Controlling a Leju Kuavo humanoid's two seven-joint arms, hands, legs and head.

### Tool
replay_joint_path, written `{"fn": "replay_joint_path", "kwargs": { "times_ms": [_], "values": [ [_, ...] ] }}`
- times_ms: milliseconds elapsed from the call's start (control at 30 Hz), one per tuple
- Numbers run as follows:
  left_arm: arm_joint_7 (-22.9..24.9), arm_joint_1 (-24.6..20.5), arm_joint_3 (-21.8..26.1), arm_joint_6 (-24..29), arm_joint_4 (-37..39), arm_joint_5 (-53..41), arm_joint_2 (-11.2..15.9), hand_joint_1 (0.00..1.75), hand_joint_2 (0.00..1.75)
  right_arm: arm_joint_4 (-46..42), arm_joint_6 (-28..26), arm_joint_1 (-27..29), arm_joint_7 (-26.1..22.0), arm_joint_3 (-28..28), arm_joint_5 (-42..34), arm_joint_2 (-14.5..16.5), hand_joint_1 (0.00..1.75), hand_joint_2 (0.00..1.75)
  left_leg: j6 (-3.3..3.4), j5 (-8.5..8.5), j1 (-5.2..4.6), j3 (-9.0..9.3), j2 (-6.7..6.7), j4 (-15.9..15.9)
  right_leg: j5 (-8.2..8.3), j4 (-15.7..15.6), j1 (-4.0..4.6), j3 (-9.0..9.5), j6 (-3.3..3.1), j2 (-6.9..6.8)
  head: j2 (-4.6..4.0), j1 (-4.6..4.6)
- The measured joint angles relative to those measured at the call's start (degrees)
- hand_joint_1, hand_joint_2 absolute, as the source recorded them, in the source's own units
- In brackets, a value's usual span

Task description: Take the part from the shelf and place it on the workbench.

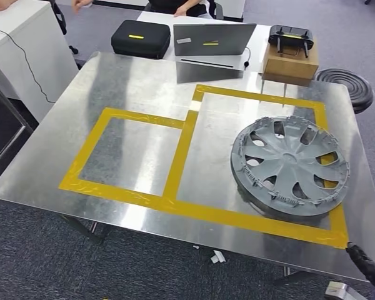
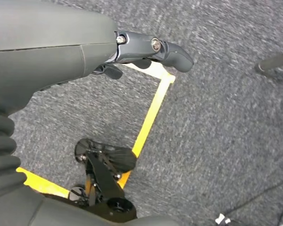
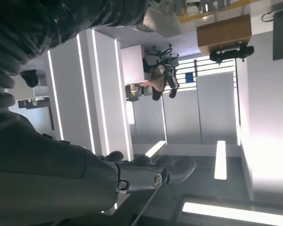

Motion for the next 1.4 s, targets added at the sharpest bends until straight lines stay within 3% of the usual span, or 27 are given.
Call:
{"fn": "replay_joint_path", "kwargs": {
  "times_ms": [33, 100, 167, 200, 233, 300, 400, 533, 633, 667, 733, 800, 833, 867, 900, 933, 1000, 1033, 1067, 1133, 1167, 1200, 1267, 1300, 1333, 1367, 1400],
  "values": [
    [0.0, -0.1, 0.2, 0.1, 0.0, 0.0, -0.2, 0.0, 0.0, -1.1, 2.0, 0.3, -3.5, -2.9, -3.0, 2.9, 0.0, 1.75, -0.03, -0.06, 0.02, 0.06, 0.09, 0.0, -0.05, 0.0, 0.02, -0.14, -0.04, 0.08, 0.0, 0.01],
    [0.0, 0.1, 0.9, 0.2, -0.2, 0.2, -0.6, 0.0, 0.0, -2.7, 10.5, -3.3, -15.8, -11.5, -12.3, 12.0, 0.0, 1.75, -0.11, -0.17, 0.05, 0.13, 0.27, 0.0, -0.08, 0.0, 0.06, -0.28, -0.17, 0.22, -0.01, 0.01],
    [0.0, 0.3, 1.6, 0.3, -0.5, 0.2, -1.1, 0.0, 0.0, -2.9, 22.7, -11.6, -29.8, -24.7, -19.9, 22.4, 0.0, 1.75, -0.17, -0.22, 0.04, 0.26, 0.56, 0.0, 0.0, 0.0, 0.07, -0.31, -0.24, 0.48, -0.01, -0.05],
    [0.0, 0.4, 1.9, 0.3, -0.6, 0.2, -1.4, 0.0, 0.0, -2.4, 27.5, -15.8, -34.5, -33.0, -21.6, 26.9, 0.0, 1.75, -0.14, -0.2, 0.02, 0.32, 0.62, 0.0, 0.03, 0.0, 0.06, -0.36, -0.21, 0.5, -0.01, -0.07],
    [0.0, 0.3, 2.2, 0.3, -0.8, 0.1, -1.7, 0.0, 0.0, -1.4, 30.2, -19.2, -36.6, -41.8, -22.2, 30.6, 0.0, 1.75, -0.08, -0.16, -0.01, 0.34, 0.46, 0.0, 0.0, 0.0, 0.04, -0.31, -0.16, 0.32, 0.0, -0.02],
    [0.0, 0.4, 2.7, 0.3, -1.0, 0.1, -2.1, 0.0, 0.0, 1.7, 29.4, -24.3, -35.4, -57.6, -22.4, 36.5, 0.0, 1.75, 0.04, -0.09, -0.06, 0.25, -0.05, 0.0, -0.04, 0.0, -0.01, 0.1, -0.06, -0.24, 0.01, 0.04],
    [-0.1, 0.6, 3.3, 0.1, -1.3, 0.0, -2.5, 0.0, 0.0, 7.3, 24.1, -28.6, -32.2, -70.7, -22.6, 42.3, 0.0, 1.75, 0.14, -0.07, -0.24, 0.11, -0.21, 0.1, 0.06, 0.0, -0.19, 0.65, 0.1, -0.31, 0.01, 0.0],
    [-0.1, 0.0, 3.8, 0.1, -1.6, -0.1, -2.5, 0.0, 0.0, 11.9, 22.0, -31.3, -27.8, -74.5, -22.7, 46.2, 0.0, 1.75, 0.45, -0.26, -0.56, 0.27, 0.3, 0.3, 0.19, -0.1, -0.42, 0.5, 0.42, 0.31, 0.0, -0.04],
    [-0.2, -0.2, 4.2, 0.1, -1.7, -0.1, -2.7, 0.0, 0.0, 17.6, 19.2, -32.7, -18.3, -76.2, -21.7, 48.0, 0.0, 0.44, 1.14, 0.18, -0.44, 0.49, 0.43, 0.0, 0.25, -0.3, -0.45, 0.62, 0.95, 0.29, -0.01, 0.0],
    [-0.2, -0.2, 4.4, 0.1, -1.7, -0.1, -2.7, 0.0, 0.0, 20.5, 17.8, -33.1, -15.6, -76.6, -21.0, 48.5, 0.0, 0.0, 1.51, 0.56, -0.35, 0.57, 0.64, -0.4, -0.39, 0.1, -0.42, 0.49, 1.01, 0.19, -0.01, 0.08],
    [-0.3, -0.3, 4.8, 0.3, -1.7, 0.0, -2.9, 0.0, 0.0, 27.8, 14.2, -34.1, -11.9, -77.2, -20.0, 49.3, 0.0, 0.0, 2.2, 1.29, -0.26, 0.41, 1.33, -1.0, -3.93, 4.2, -0.25, -1.0, 0.87, 0.03, -0.01, 0.28],
    [-0.2, -0.3, 5.1, 0.7, -1.8, -0.2, -3.0, 0.0, 0.0, 37.8, 9.6, -35.5, -11.0, -77.5, -19.9, 50.1, 0.0, 0.0, 2.51, 1.69, -0.5, -0.17, 2.22, -1.1, -8.39, 11.7, 0.02, -3.75, 0.68, -0.06, 0.0, 0.44],
    [-0.1, -0.3, 5.3, 0.9, -1.8, -0.3, -3.0, 0.0, 0.0, 43.6, 6.9, -36.1, -11.6, -77.6, -20.1, 50.4, 0.0, 0.0, 2.52, 1.87, -0.62, -0.49, 2.69, -1.1, -9.5, 14.5, 0.12, -4.56, 0.6, -0.09, 0.0, 0.45],
    [0.0, -0.3, 5.4, 1.0, -1.8, -0.4, -3.1, 0.0, 0.0, 49.2, 4.5, -36.7, -12.6, -77.7, -20.4, 50.7, 0.0, 0.0, 2.44, 2.05, -0.71, -0.78, 3.17, -1.0, -9.6, 15.6, 0.19, -4.51, 0.47, -0.16, 0.01, 0.43],
    [0.1, -0.3, 5.4, 1.1, -1.8, -0.5, -3.1, 0.0, 0.0, 54.3, 2.6, -37.1, -13.8, -77.8, -20.7, 51.1, 0.0, 0.0, 2.3, 2.21, -0.76, -1.02, 3.67, -1.0, -8.59, 14.2, 0.23, -3.21, 0.32, -0.37, 0.01, 0.42],
    [0.2, -0.3, 5.5, 1.1, -1.8, -0.5, -3.2, 0.0, 0.0, 58.5, 1.4, -37.4, -14.6, -77.8, -21.0, 51.5, 0.0, 0.0, 2.13, 2.35, -0.78, -1.24, 4.22, -0.9, -6.91, 10.6, 0.27, -0.77, 0.19, -0.97, 0.01, 0.39],
    [0.3, -0.4, 5.5, 1.1, -1.9, -0.5, -3.3, 0.0, 0.0, 64.5, 0.7, -38.2, -15.2, -77.8, -21.1, 52.0, 0.0, 0.0, 1.62, 2.59, -0.95, -1.56, 5.31, -0.4, -4.47, 2.7, 0.51, 4.2, -0.12, -3.41, 0.01, 0.33],
    [0.3, -0.5, 5.6, 1.2, -1.9, -0.6, -3.3, 0.0, 0.0, 66.5, 0.7, -38.5, -15.0, -77.8, -21.0, 52.0, 0.0, 0.0, 1.31, 2.7, -1.04, -1.63, 5.84, -0.1, -3.87, 0.5, 0.66, 5.34, -0.38, -4.29, 0.01, 0.2],
    [0.3, -0.6, 5.7, 1.2, -1.9, -0.6, -3.3, 0.0, 0.0, 68.0, 0.9, -38.7, -14.5, -77.8, -20.9, 52.0, 0.0, 0.0, 0.96, 2.84, -1.1, -1.69, 6.3, 0.1, -3.84, -0.2, 0.84, 5.48, -0.74, -4.61, 0.01, 0.13],
    [0.3, -0.8, 5.8, 1.3, -2.0, -0.7, -3.3, 0.0, 0.0, 70.5, 2.0, -38.8, -12.8, -77.8, -20.5, 52.1, 0.0, 0.0, 0.18, 3.18, -1.04, -1.83, 7.21, 0.2, -3.34, -0.2, 0.9, 4.49, -1.59, -3.53, 0.01, 0.04],
    [0.4, -0.8, 5.8, 1.4, -2.0, -0.7, -3.3, 0.0, 0.0, 72.0, 2.4, -38.8, -12.2, -77.9, -20.3, 52.2, 0.0, 0.0, -0.35, 2.58, -0.89, -2.07, 6.75, 0.6, -2.99, -0.3, 0.83, 4.02, -2.01, -3.01, 0.01, 0.04],
    [0.4, -0.7, 5.9, 1.5, -2.0, -0.7, -3.3, 0.0, 0.0, 74.1, 2.5, -38.9, -12.2, -77.9, -20.1, 52.3, 0.0, 0.0, -0.9, 0.97, -0.67, -2.37, 5.75, 1.6, -2.41, -0.4, 0.72, 3.42, -2.43, -2.5, 0.01, -0.01],
    [0.4, -0.6, 6.2, 1.9, -2.1, -0.9, -3.2, 0.0, 0.0, 80.4, 1.8, -39.4, -14.0, -77.9, -19.3, 52.5, 0.0, 0.0, -1.9, -4.82, -0.12, -3.43, 2.89, 6.8, -1.07, -0.4, 0.62, 1.96, -3.04, -1.43, 0.01, -0.18],
    [0.4, -0.5, 6.3, 2.0, -2.1, -0.9, -3.2, 0.0, 0.0, 84.0, 2.1, -39.6, -15.2, -77.6, -18.3, 52.6, 0.0, 0.0, -2.18, -7.66, 0.06, -3.92, 2.11, 10.3, -0.43, -0.4, 0.66, 1.31, -3.2, -0.82, 0.01, -0.19],
    [0.4, -0.5, 6.4, 2.1, -2.1, -1.0, -3.2, 0.0, 0.0, 87.4, 3.2, -39.7, -16.3, -77.1, -17.0, 52.6, 0.0, 0.0, -2.34, -9.44, 0.15, -4.09, 1.75, 13.3, 0.27, -0.3, 0.7, 0.56, -3.23, -0.13, 0.01, -0.26],
    [0.4, -0.6, 6.5, 2.1, -2.1, -1.0, -3.2, 0.0, 0.0, 90.3, 4.9, -39.7, -17.2, -76.2, -15.6, 52.8, 0.0, 0.0, -2.39, -9.87, 0.2, -3.58, 1.59, 14.8, 0.96, -0.2, 0.73, -0.24, -3.2, 0.59, 0.01, -0.32],
    [0.3, -0.6, 6.5, 2.1, -2.1, -1.1, -3.2, 0.0, 0.0, 92.6, 7.1, -39.7, -17.9, -75.2, -14.3, 52.9, 0.0, 0.0, -2.32, -9.09, 0.2, -2.16, 1.42, 14.2, 1.63, 0.0, 0.72, -1.06, -3.12, 1.34, 0.01, -0.36]
  ]
}}
